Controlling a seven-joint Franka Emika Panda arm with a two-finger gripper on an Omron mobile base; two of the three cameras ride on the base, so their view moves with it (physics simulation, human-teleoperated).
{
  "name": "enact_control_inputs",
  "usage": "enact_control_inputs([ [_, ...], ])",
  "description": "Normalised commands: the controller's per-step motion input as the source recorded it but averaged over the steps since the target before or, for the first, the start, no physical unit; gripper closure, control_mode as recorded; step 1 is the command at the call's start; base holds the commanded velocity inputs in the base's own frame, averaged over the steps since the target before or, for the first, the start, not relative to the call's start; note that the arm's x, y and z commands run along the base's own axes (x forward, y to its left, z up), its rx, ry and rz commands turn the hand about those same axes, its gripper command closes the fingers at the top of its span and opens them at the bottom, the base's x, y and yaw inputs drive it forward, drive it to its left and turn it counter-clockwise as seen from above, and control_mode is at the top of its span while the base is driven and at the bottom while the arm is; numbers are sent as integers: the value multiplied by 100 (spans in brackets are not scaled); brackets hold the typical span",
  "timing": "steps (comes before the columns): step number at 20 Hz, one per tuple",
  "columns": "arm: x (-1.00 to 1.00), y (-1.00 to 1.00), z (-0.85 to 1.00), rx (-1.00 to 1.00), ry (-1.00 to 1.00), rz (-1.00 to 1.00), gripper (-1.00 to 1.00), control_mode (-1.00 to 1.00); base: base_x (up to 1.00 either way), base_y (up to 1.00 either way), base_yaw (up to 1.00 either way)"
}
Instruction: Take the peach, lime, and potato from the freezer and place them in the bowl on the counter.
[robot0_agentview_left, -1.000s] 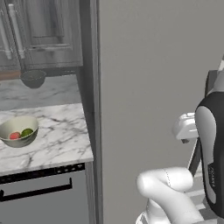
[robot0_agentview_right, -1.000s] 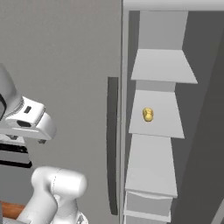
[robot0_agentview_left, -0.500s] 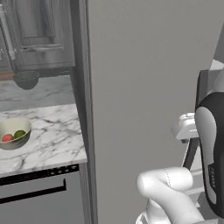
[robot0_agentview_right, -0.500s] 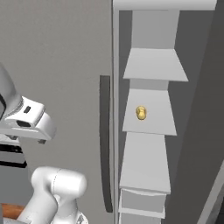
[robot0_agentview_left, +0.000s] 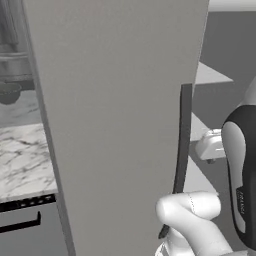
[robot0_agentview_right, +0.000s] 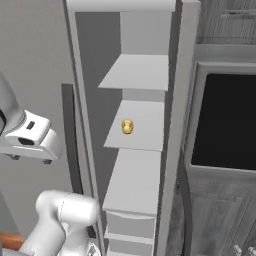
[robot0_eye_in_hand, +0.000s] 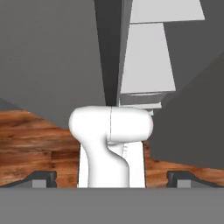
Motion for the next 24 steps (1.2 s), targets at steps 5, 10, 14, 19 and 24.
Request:
enact_control_inputs([
  [5,0,0,0,0,0,0,-100,100,0,-57,0],
  [10,0,0,0,0,0,0,-100,100,4,-56,0],
  [14,0,0,0,0,0,0,-100,100,32,-26,2],
  [19,0,0,0,0,0,0,-100,100,51,-24,5],
  [24,0,0,0,0,0,0,-100,100,60,-17,5],
])
